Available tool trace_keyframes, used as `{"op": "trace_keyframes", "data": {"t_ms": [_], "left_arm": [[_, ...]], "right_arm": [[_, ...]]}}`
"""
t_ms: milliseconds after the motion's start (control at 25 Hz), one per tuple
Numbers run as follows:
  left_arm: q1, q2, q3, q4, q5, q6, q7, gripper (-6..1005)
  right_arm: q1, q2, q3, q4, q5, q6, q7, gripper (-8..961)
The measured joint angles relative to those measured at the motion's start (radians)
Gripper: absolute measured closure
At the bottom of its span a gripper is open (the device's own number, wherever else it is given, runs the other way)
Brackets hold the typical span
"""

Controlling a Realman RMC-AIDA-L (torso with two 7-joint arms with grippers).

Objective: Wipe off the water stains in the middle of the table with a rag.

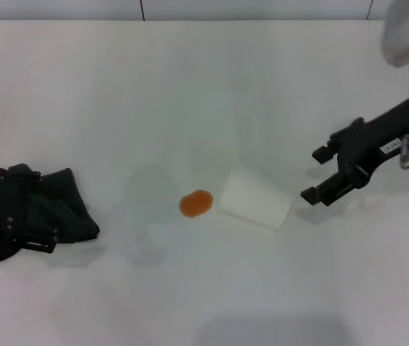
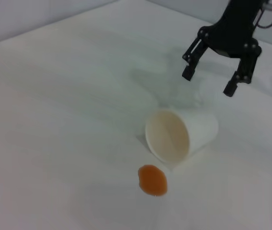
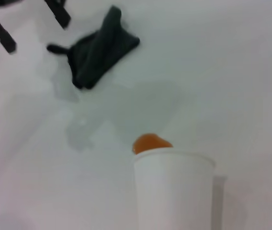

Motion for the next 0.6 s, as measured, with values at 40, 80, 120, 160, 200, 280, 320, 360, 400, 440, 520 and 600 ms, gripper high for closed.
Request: {"op": "trace_keyframes", "data": {"t_ms": [40,80,120,160,200,280,320,360,400,440,520,600], "left_arm": [[-0.001,0.001,0.003,0.000,0.000,0.000,-0.001,124],[-0.002,0.002,0.005,0.000,0.000,0.001,-0.001,124],[-0.003,0.002,0.006,0.000,0.000,0.001,-0.002,124],[-0.004,0.002,0.009,0.000,0.000,0.001,-0.002,124],[-0.005,0.002,0.012,0.000,0.000,0.000,-0.002,124],[-0.005,0.002,0.015,0.000,0.000,0.000,-0.002,124],[-0.005,0.002,0.016,0.000,0.000,0.000,-0.002,124],[-0.005,0.002,0.016,0.000,0.000,0.001,-0.002,124],[-0.006,0.002,0.016,0.000,0.000,0.002,-0.002,124],[-0.006,0.002,0.016,0.000,0.000,0.003,-0.002,124],[-0.006,0.003,0.016,0.001,0.000,0.004,-0.002,124],[-0.007,0.003,0.016,0.002,0.000,0.004,-0.002,124]], "right_arm": [[0.018,0.000,-0.010,0.005,-0.016,-0.007,0.021,97],[0.035,0.000,-0.018,0.008,-0.032,-0.019,0.042,97],[0.050,0.001,-0.026,0.012,-0.043,-0.031,0.059,97],[0.062,0.002,-0.031,0.015,-0.049,-0.042,0.073,97],[0.076,0.002,-0.036,0.019,-0.053,-0.053,0.090,97],[0.101,0.002,-0.045,0.032,-0.056,-0.068,0.124,96],[0.111,0.002,-0.051,0.038,-0.059,-0.072,0.139,96],[0.122,0.002,-0.058,0.046,-0.062,-0.074,0.157,96],[0.132,0.002,-0.070,0.052,-0.068,-0.075,0.177,96],[0.141,0.003,-0.086,0.056,-0.073,-0.075,0.198,96],[0.153,0.005,-0.111,0.059,-0.079,-0.073,0.227,96],[0.164,0.006,-0.132,0.060,-0.080,-0.066,0.256,96]]}}
